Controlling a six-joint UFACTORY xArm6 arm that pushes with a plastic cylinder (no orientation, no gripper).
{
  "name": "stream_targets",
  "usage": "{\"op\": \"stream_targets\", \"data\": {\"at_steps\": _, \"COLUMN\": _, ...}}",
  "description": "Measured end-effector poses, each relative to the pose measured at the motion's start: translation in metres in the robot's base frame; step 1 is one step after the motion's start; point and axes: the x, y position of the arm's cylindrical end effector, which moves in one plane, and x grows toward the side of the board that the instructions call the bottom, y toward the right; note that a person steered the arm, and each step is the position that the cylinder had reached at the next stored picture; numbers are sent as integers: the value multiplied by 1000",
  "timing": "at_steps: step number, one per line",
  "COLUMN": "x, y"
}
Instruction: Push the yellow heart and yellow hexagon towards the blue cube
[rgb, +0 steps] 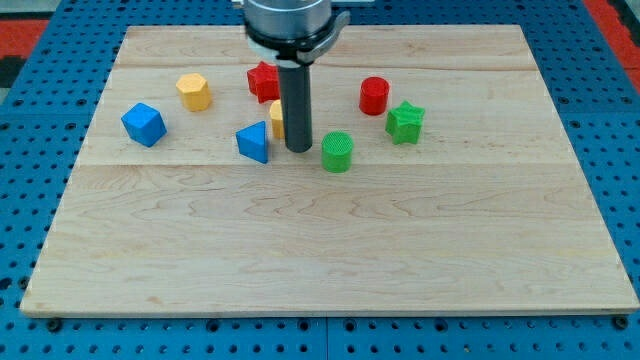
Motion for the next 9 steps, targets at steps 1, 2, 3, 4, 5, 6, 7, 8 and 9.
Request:
{"op": "stream_targets", "data": {"at_steps": 1, "x": -15, "y": -14}}
{"op": "stream_targets", "data": {"at_steps": 2, "x": -23, "y": -2}}
{"op": "stream_targets", "data": {"at_steps": 3, "x": -39, "y": -3}}
{"op": "stream_targets", "data": {"at_steps": 4, "x": -41, "y": -57}}
{"op": "stream_targets", "data": {"at_steps": 5, "x": -59, "y": -64}}
{"op": "stream_targets", "data": {"at_steps": 6, "x": -64, "y": -91}}
{"op": "stream_targets", "data": {"at_steps": 7, "x": -64, "y": -125}}
{"op": "stream_targets", "data": {"at_steps": 8, "x": -62, "y": -150}}
{"op": "stream_targets", "data": {"at_steps": 9, "x": -62, "y": -144}}
